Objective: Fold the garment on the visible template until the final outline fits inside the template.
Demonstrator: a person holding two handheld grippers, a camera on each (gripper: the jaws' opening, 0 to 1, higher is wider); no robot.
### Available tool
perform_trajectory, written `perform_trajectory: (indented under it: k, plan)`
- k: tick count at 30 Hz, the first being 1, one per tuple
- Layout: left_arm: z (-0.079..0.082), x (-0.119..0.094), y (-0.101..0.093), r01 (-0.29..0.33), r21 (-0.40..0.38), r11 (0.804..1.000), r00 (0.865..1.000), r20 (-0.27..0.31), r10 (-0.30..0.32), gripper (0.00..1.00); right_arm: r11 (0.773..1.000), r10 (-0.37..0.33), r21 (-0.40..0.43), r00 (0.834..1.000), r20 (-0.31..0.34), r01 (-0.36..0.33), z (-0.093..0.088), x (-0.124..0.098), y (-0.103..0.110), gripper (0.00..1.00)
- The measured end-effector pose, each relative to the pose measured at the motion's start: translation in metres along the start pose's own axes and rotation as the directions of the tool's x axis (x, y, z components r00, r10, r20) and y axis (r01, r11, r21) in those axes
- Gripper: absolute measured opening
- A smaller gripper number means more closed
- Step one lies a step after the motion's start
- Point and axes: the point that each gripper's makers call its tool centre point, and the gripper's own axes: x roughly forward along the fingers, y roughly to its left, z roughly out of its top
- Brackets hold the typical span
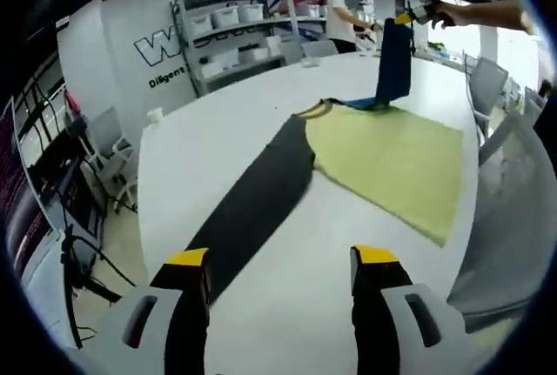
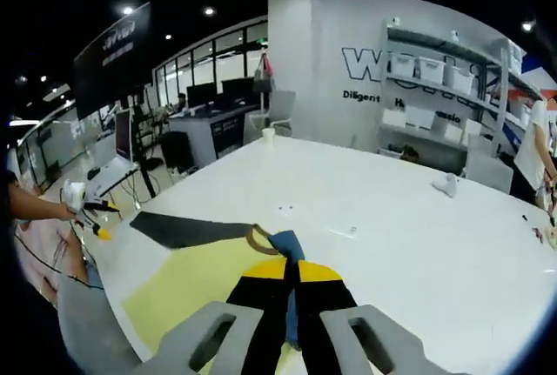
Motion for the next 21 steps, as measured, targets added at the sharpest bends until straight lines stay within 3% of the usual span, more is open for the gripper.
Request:
perform_trajectory:
  k: [4,11,21]
  plan:
    - [0.002,-0.003,-0.008,0.004,0.006,1.000,1.000,0.010,-0.004,0.74,0.995,-0.038,0.091,0.999,0.039,0.034,0.007,-0.002,-0.017,0.00]
    - [0.002,-0.007,-0.023,0.020,0.007,1.000,1.000,0.011,-0.020,0.74,0.988,-0.081,0.134,0.995,0.059,0.073,0.014,-0.005,-0.038,0.00]
    - [0.007,-0.016,-0.040,0.029,-0.020,0.999,0.999,0.017,-0.028,0.74,0.960,-0.166,0.238,0.984,0.071,0.145,0.016,-0.007,-0.087,0.00]
